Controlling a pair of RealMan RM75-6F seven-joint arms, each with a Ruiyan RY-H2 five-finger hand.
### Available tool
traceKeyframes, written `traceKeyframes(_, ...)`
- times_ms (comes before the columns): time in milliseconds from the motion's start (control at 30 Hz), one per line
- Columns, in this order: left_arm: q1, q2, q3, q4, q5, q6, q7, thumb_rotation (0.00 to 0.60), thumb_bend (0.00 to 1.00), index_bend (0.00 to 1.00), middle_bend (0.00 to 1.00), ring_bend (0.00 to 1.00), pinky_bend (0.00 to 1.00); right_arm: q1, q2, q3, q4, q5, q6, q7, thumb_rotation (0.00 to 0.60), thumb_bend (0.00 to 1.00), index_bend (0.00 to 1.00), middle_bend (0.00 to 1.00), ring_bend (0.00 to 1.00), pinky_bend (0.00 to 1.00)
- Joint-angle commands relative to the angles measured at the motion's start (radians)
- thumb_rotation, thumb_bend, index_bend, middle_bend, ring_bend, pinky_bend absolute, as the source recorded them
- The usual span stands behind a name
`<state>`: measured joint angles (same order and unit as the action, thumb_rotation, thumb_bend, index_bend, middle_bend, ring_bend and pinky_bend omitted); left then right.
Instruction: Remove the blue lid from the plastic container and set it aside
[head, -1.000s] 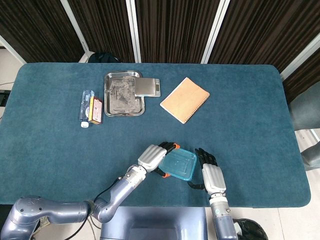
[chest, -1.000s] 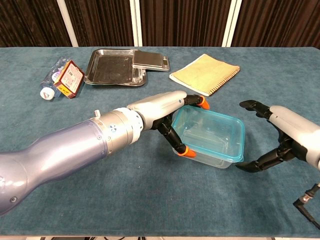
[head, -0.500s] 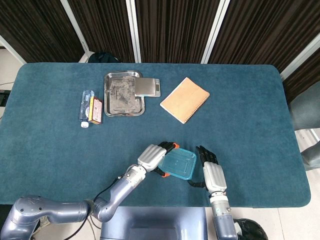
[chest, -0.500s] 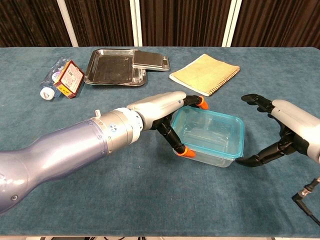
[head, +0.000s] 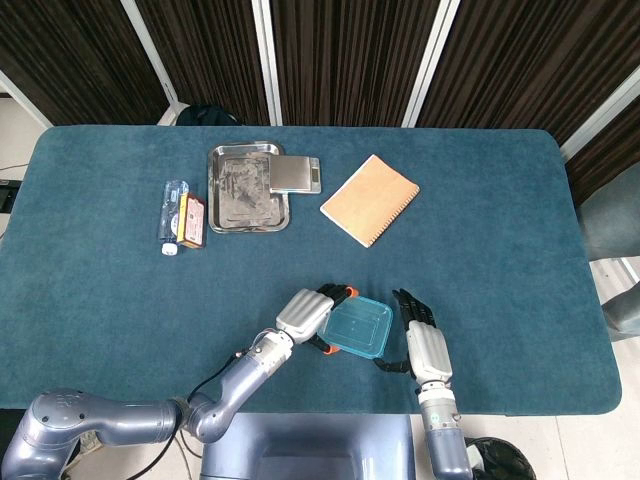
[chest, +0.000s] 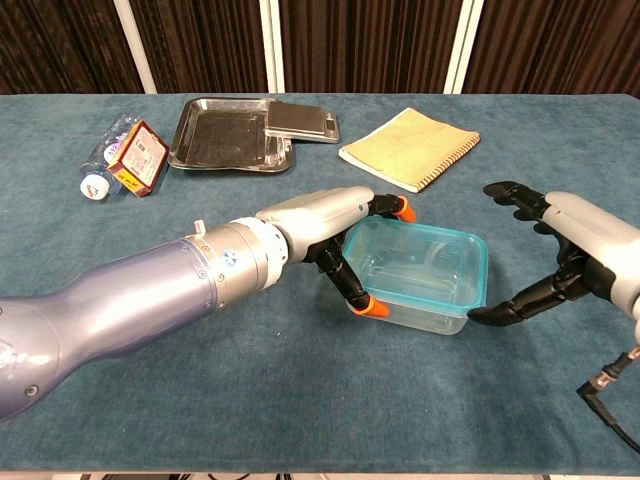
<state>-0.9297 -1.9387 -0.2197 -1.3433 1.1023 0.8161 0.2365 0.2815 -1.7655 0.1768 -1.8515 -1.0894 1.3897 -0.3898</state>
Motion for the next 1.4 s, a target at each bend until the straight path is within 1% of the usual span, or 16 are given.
traceKeyframes(33,-0.002,0.004,-0.002,-0.003,-0.002,-0.002,0.001,0.600,0.25,0.28,0.40,0.41,0.66,-0.001,-0.007,0.012,-0.004,0.000,0.006,0.015,0.600,0.25,0.00,0.00,0.00,0.00)
traceKeyframes(333,-0.005,0.012,-0.002,-0.014,-0.009,-0.003,0.008,0.600,0.25,0.28,0.40,0.42,0.67,0.002,-0.014,0.037,-0.023,0.030,0.013,0.014,0.600,0.25,0.00,0.00,0.00,0.00)
traceKeyframes(400,-0.005,0.012,-0.002,-0.016,-0.011,-0.003,0.008,0.600,0.25,0.28,0.39,0.40,0.66,0.005,-0.011,0.035,-0.024,0.030,0.012,0.007,0.600,0.25,0.00,0.00,0.00,0.00)
traceKeyframes(500,-0.004,0.012,-0.011,-0.026,-0.016,-0.004,-0.009,0.600,0.25,0.26,0.36,0.36,0.61,0.004,-0.004,0.026,-0.014,0.024,0.009,0.009,0.600,0.25,0.00,0.00,0.00,0.00)
traceKeyframes(567,-0.004,0.016,-0.018,-0.035,-0.020,-0.009,-0.024,0.600,0.24,0.25,0.34,0.31,0.55,0.003,0.001,0.017,0.001,0.011,0.008,0.016,0.600,0.25,0.00,0.00,0.00,0.00)
traceKeyframes(633,-0.006,0.023,-0.022,-0.041,-0.017,-0.015,-0.033,0.600,0.24,0.24,0.33,0.28,0.51,0.001,0.005,0.005,0.021,-0.013,0.006,0.031,0.600,0.25,0.00,0.00,0.00,0.00)
traceKeyframes(767,-0.009,0.041,-0.025,-0.051,-0.011,-0.028,-0.054,0.600,0.21,0.19,0.29,0.22,0.48,-0.001,0.013,-0.037,0.090,-0.132,0.013,0.091,0.600,0.25,0.00,0.00,0.00,0.00)
traceKeyframes(833,-0.010,0.045,-0.025,-0.053,-0.013,-0.033,-0.061,0.600,0.20,0.17,0.28,0.21,0.48,-0.005,0.011,-0.050,0.113,-0.164,0.018,0.116,0.600,0.25,0.00,0.00,0.00,0.00)
traceKeyframes(1000,-0.013,0.054,-0.020,-0.057,-0.018,-0.043,-0.065,0.600,0.19,0.15,0.26,0.20,0.47,-0.010,0.000,-0.051,0.143,-0.198,0.026,0.158,0.600,0.25,0.00,0.00,0.00,0.00)
traceKeyframes(1200,-0.018,0.057,-0.016,-0.057,-0.027,-0.048,-0.063,0.600,0.18,0.14,0.25,0.20,0.47,-0.009,-0.009,-0.041,0.141,-0.209,0.024,0.173,0.600,0.25,0.00,0.00,0.00,0.00)
traceKeyframes(1300,-0.021,0.055,-0.015,-0.059,-0.027,-0.047,-0.063,0.600,0.16,0.13,0.25,0.20,0.47,-0.009,-0.013,-0.040,0.138,-0.210,0.021,0.174,0.600,0.25,0.03,0.00,0.00,0.00)
traceKeyframes(1400,-0.023,0.056,-0.018,-0.062,-0.027,-0.044,-0.064,0.600,0.11,0.12,0.24,0.20,0.47,-0.010,-0.014,-0.035,0.136,-0.206,0.018,0.175,0.600,0.25,0.12,0.03,0.00,0.00)
